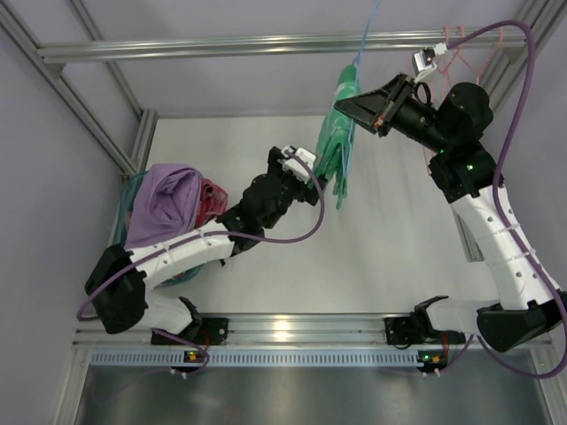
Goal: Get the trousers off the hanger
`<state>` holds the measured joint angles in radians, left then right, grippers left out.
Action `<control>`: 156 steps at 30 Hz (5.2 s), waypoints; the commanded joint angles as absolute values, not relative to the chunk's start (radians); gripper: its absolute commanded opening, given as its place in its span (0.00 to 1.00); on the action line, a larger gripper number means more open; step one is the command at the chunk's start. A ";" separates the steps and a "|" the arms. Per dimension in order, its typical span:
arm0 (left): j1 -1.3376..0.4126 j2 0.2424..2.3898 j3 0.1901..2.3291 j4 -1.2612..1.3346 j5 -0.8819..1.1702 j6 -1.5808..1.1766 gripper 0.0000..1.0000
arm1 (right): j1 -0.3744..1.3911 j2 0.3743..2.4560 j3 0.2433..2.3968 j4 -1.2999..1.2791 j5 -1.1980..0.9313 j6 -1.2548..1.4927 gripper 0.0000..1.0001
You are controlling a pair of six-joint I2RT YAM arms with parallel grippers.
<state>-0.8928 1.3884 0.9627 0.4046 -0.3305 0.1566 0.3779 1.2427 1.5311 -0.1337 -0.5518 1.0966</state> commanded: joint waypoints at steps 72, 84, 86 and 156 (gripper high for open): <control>-0.854 1.405 1.275 0.319 -0.239 -0.072 0.22 | 0.465 1.172 1.483 0.118 -0.609 1.072 0.00; -0.752 1.352 1.520 0.138 -0.163 -0.313 0.00 | 0.454 1.079 1.278 0.075 -0.626 0.956 0.00; -0.730 1.336 1.563 0.117 -0.146 -0.343 0.00 | 0.453 1.063 1.235 0.060 -0.627 0.930 0.00; 0.172 0.362 1.157 -0.072 -0.429 0.230 0.00 | 0.428 0.943 0.986 -0.176 -0.626 0.647 0.00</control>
